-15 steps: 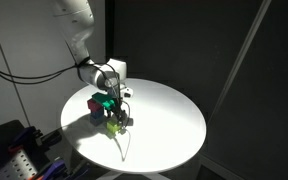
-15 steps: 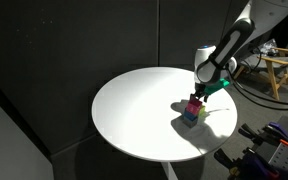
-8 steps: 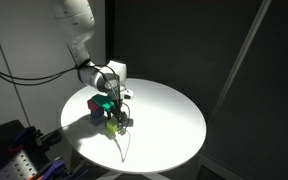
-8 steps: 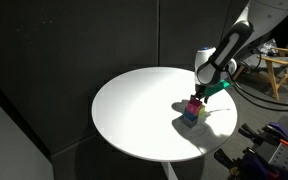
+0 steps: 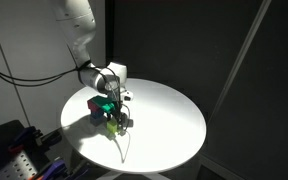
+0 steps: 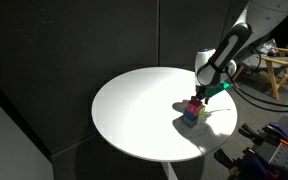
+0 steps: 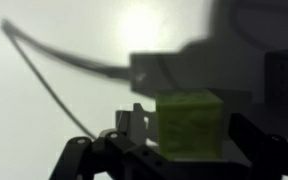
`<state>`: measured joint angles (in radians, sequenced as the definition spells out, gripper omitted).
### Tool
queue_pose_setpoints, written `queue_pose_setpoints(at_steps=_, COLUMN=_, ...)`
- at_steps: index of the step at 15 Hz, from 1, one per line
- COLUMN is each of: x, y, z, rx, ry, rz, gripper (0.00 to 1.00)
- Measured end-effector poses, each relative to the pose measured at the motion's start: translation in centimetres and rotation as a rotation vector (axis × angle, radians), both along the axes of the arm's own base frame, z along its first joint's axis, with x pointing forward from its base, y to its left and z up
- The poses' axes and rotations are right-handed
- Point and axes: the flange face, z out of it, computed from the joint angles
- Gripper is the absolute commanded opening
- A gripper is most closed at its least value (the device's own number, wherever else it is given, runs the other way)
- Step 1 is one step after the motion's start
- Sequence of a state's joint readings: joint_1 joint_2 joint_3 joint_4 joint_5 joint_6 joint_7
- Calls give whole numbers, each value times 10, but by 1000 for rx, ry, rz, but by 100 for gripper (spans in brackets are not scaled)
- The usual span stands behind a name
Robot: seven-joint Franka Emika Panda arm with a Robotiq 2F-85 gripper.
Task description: Put the green block on the pink block
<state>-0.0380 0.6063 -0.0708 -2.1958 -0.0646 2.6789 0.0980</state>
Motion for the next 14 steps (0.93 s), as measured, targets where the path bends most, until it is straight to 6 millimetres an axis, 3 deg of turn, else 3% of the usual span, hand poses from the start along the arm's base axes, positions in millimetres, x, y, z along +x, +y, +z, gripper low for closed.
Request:
queue_pose_setpoints(at_steps=2, x=0, y=-1, z=-1, rx=-1, ry=1, rz=-2, gripper=66)
queue_pose_setpoints(at_steps=6, x=-1, y=-3, z=-2, rx=-3, ry=4, rz=-5, gripper=32)
queue_pose_setpoints(at_steps=14, x=0, y=-7, z=-1, rx=-7, ry=2, rz=-8, gripper=28)
